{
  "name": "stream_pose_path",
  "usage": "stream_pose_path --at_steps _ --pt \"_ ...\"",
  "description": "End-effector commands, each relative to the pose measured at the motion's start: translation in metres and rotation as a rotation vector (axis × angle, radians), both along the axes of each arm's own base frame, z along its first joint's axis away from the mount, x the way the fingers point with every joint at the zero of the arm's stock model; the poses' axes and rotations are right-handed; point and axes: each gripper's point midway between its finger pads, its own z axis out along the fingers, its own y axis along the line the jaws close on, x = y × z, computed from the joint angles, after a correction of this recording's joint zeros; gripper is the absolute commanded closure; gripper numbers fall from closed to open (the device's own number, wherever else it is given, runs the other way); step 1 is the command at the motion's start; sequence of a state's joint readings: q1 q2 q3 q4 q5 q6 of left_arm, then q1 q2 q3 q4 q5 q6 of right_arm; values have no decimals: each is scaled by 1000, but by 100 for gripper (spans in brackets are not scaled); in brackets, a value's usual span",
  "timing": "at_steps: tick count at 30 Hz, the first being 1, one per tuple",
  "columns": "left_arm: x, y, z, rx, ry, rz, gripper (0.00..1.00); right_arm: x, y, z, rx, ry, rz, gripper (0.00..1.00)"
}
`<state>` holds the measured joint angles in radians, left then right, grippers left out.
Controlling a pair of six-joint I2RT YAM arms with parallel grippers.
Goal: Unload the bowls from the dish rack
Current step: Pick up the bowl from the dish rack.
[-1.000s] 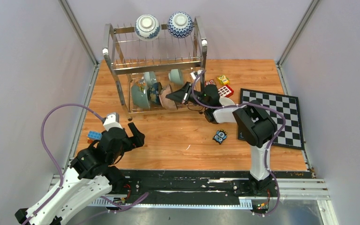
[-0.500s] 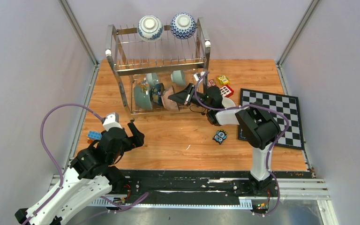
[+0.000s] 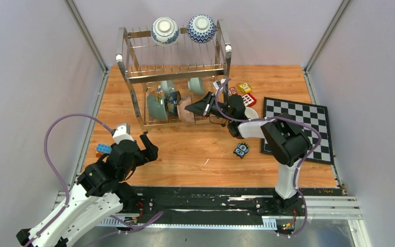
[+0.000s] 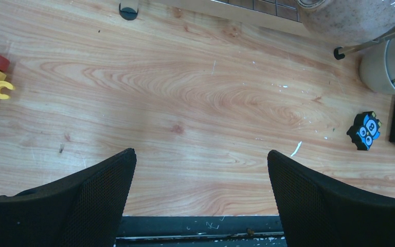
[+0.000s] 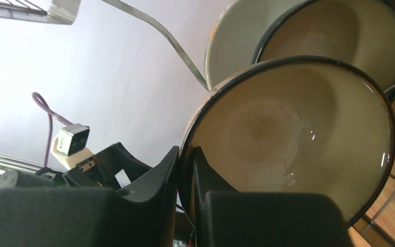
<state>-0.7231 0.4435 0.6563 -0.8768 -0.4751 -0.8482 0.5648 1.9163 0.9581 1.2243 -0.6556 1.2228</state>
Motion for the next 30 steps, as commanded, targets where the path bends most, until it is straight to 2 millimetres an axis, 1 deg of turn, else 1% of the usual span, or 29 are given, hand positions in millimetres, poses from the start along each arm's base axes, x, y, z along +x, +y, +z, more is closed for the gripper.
stream_pose_path --at_steps 1,6,12,15,26,30 --pt "5 0 7 -5 -25 13 0 9 -15 44 -37 -170 -69 97" --pt "5 0 7 -6 -25 12 0 10 -18 37 -128 -201 -80 97" --pt "4 1 7 -4 -26 12 0 6 -19 24 -239 -238 -81 97" --pt "4 1 6 -4 -25 12 0 3 -19 21 -265 -255 -73 97" --pt "5 1 8 -6 -28 12 0 -11 -18 44 -211 -279 -56 97" --pt "5 1 8 -7 -31 12 0 -19 -17 54 -161 -267 -42 97"
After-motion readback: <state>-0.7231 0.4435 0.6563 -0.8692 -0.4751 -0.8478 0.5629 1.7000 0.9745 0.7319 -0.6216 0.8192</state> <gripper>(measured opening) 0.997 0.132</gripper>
